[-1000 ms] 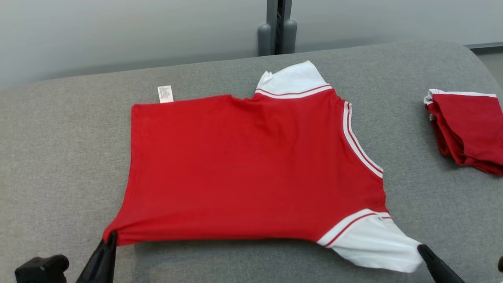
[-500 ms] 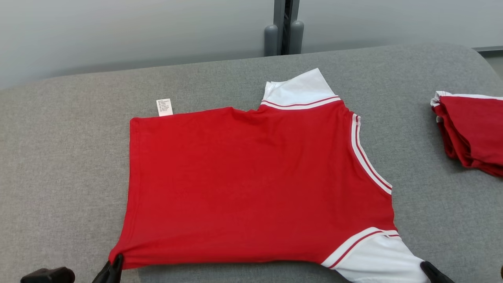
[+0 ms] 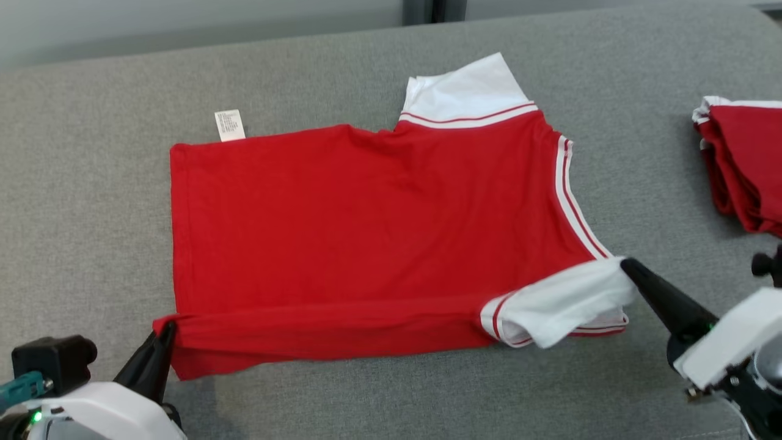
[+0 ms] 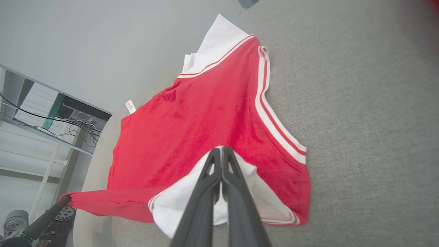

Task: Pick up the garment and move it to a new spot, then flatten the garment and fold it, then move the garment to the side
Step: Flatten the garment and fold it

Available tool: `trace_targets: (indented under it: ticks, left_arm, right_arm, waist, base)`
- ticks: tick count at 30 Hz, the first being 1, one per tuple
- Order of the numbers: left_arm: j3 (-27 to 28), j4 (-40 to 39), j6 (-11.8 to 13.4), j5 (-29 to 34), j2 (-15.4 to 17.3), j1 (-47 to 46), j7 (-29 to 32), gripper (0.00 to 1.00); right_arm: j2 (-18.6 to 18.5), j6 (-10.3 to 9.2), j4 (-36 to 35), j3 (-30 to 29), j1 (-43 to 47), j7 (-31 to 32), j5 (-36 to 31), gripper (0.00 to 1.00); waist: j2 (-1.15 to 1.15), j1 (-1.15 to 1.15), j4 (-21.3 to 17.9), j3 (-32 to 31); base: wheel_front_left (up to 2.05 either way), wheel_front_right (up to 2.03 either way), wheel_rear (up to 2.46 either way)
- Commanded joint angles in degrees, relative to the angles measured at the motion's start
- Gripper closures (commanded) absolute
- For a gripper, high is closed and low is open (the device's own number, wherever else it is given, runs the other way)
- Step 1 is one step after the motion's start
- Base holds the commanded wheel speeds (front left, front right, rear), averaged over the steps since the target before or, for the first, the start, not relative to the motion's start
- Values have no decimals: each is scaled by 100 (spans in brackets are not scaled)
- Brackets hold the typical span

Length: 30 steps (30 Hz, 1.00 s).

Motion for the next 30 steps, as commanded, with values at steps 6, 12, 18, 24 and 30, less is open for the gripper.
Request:
trace_targets:
  ticks: [6, 12, 18, 24, 30]
  left_arm:
    - [-89, 674, -300, -217, -172, -547, -97, 100]
    - [-188, 1219, -507, -376, -333, -780, -144, 100]
    - [-229, 1464, -710, -561, -610, -933, -378, 0]
    - [27, 1530, -813, -422, -1019, -1199, -1437, 0]
    - [138, 1725, -886, -32, -1212, -1541, -2445, 0]
  right_arm:
    - [-148, 0, 847, 187, -892, -141, -24, 100]
    - [-279, 0, 1430, 428, -1336, -514, 86, 100]
    - [-370, 0, 1580, 538, -1392, -1320, 322, 0]
    - [-551, 0, 1332, 608, -1267, -2797, 77, 0]
    - [-776, -1, 1178, 918, -1175, -4224, -614, 0]
  waist:
    - [0, 0, 111, 518]
    - [0, 0, 152, 643]
    - [0, 0, 204, 601]
    - [0, 0, 228, 481]
    - [0, 0, 180, 319]
  base:
    - [0, 0, 0]
    - [0, 0, 0]
    - [0, 0, 0]
    - [0, 0, 0]
    - [0, 0, 0]
